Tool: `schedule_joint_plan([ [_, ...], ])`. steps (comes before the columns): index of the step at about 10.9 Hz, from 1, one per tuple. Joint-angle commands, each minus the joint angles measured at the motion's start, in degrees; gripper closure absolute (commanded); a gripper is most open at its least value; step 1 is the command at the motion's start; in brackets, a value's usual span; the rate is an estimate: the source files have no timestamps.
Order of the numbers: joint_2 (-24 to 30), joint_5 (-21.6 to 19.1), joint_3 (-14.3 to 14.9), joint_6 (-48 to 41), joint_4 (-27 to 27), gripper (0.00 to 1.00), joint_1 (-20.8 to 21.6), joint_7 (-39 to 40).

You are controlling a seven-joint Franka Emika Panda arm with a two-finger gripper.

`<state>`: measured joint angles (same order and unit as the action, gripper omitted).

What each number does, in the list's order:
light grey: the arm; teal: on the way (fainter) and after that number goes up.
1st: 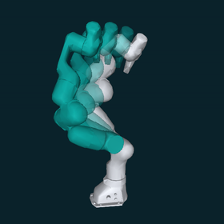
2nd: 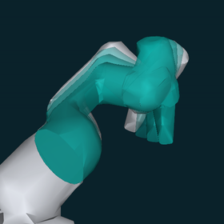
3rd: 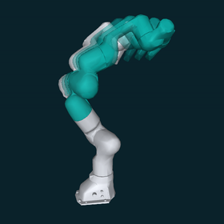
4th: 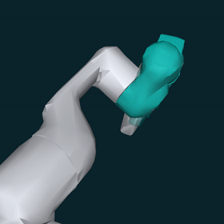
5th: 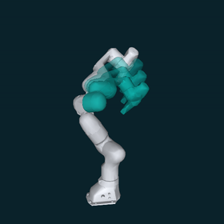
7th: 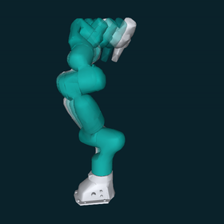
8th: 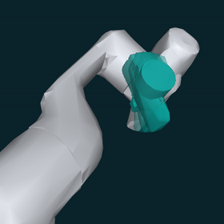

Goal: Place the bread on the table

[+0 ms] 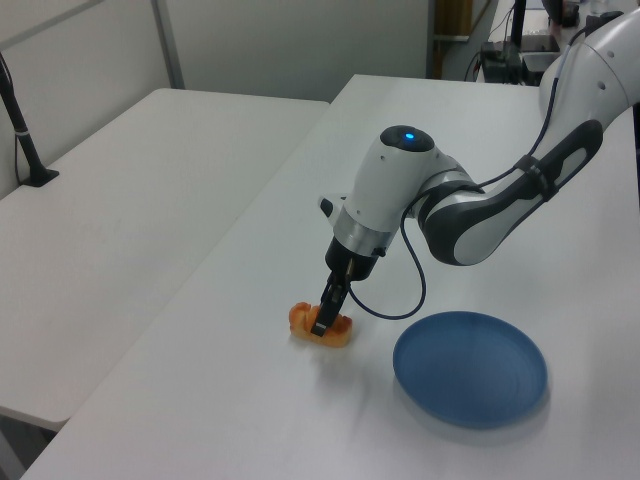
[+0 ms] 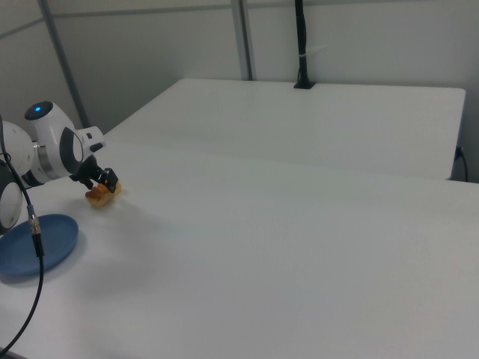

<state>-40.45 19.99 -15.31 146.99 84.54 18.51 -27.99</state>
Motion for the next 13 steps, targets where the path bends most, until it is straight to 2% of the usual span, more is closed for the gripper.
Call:
schedule_joint_plan([
  [1,-0.2,0.9,1.3,0.8,-1.1,0.0,1.2,0.7],
  [3,1.4,0.8,1.3,0.7,-0.9,0.0,1.0,0.7],
  [6,8.9,0.7,1.3,-1.7,2.9,0.0,-1.4,0.8],
  [9,17.2,-0.8,1.0,-14.7,5.1,0.0,-5.0,3.2],
  [11,21.9,-7.7,1.3,-22.8,5.2,0.0,-7.8,9.3],
  [13,27.4,-15.1,5.1,-32.2,5.5,0.0,-9.0,18.4],
])
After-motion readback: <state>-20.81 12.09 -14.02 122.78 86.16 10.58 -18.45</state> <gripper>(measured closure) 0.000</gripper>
